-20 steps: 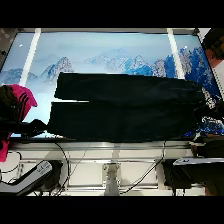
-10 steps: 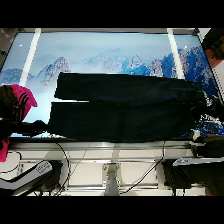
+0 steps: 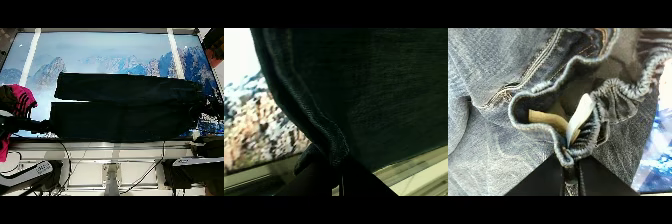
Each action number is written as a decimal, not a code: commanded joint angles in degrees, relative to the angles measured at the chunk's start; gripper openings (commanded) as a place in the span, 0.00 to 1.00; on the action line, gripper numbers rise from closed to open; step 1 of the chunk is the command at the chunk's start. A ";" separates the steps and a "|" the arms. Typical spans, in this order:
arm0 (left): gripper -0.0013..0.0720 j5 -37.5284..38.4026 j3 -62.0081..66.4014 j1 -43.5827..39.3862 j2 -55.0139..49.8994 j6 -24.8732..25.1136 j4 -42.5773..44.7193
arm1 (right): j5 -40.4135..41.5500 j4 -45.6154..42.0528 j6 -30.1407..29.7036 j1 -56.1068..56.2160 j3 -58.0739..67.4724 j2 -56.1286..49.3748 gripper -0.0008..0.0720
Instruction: Fold the clothes and pants, and hang the long-sleeved shirts on hangers.
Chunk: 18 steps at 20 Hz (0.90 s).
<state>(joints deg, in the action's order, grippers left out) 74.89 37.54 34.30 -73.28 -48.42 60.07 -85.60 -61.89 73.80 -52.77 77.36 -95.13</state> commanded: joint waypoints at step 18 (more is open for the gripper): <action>0.03 -4.11 0.11 -0.63 15.23 -0.15 -38.27 | -8.55 7.54 0.63 -13.25 0.02 11.67 0.08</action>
<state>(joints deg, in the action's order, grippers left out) 75.40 37.58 33.67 -58.43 -48.60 31.66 -94.87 -57.10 72.23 -65.87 77.36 -84.40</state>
